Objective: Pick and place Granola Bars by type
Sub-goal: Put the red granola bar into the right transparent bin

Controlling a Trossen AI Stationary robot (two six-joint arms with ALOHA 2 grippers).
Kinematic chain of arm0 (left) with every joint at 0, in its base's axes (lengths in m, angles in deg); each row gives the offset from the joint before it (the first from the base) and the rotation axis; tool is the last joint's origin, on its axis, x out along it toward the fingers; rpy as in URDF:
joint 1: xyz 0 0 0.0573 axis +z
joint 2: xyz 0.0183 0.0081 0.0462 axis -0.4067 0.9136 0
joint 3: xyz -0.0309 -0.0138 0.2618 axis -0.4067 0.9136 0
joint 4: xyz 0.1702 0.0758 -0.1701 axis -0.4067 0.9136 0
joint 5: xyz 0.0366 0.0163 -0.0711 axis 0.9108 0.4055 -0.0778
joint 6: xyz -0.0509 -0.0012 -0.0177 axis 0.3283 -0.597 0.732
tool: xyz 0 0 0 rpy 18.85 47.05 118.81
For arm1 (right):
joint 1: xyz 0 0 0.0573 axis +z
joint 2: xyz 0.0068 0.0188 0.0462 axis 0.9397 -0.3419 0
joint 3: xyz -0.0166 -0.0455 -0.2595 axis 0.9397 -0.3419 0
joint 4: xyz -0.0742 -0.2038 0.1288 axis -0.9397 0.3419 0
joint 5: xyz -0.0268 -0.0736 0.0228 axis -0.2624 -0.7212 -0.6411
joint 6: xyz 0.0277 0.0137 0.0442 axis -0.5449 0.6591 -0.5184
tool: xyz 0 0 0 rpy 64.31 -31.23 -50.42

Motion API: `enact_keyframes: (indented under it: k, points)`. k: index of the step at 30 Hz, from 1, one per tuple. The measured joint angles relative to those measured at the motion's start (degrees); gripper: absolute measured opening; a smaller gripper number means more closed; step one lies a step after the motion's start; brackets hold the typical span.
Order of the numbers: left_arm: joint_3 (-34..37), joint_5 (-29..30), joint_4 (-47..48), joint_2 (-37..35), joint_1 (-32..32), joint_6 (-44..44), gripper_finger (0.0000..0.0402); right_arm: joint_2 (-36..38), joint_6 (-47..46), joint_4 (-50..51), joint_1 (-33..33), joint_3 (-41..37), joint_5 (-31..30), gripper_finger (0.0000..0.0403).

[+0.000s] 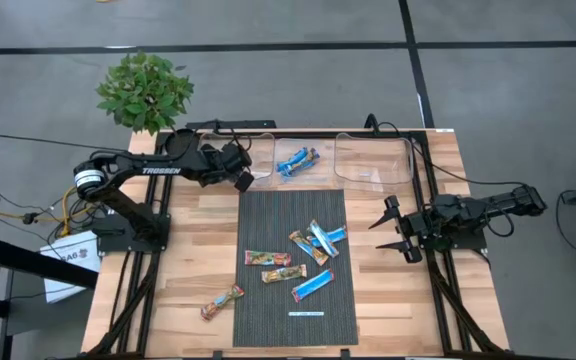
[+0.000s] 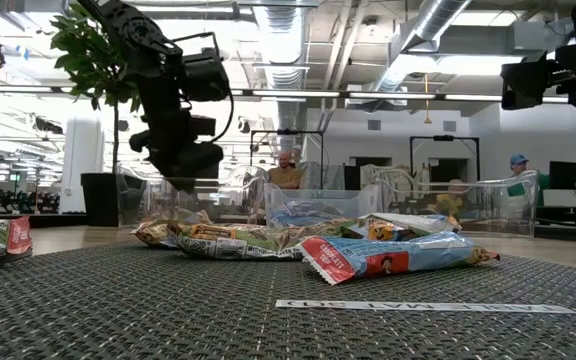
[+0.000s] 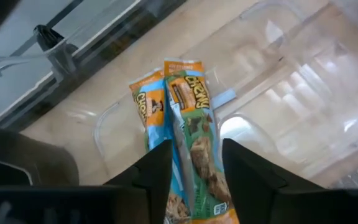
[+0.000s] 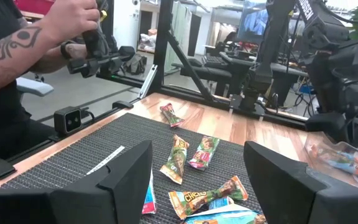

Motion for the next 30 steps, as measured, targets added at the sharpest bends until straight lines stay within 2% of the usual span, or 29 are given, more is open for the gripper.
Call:
enact_keyframes:
  k: [6, 14, 24, 27, 30]
  points:
    - [0.0, 0.04, -3.04, -0.15, -0.1, -4.09, 0.0166, -0.01, 0.0, 0.0, 0.01, 0.0, 0.0, 0.0249]
    - [-0.09, -0.19, -10.9, -2.52, -4.32, -15.65, 0.0164, -0.02, 0.02, 0.0, 0.0, 0.02, 0.0, 0.0249]
    - [-0.11, -1.62, -12.31, -6.77, -16.25, -28.92, 0.0163, -0.02, 0.0, 0.0, 0.01, 0.02, 0.0, 0.0249]
    - [-0.12, -1.82, -12.19, -6.84, -20.96, -30.82, 0.0163, -0.02, 0.0, 0.0, 0.0, 0.01, 0.0, 0.0249]
    - [-0.13, -4.92, -11.6, -6.84, -25.84, -31.44, 0.0163, -0.02, 0.0, 0.0, 0.01, 0.01, 0.0, 0.0249]
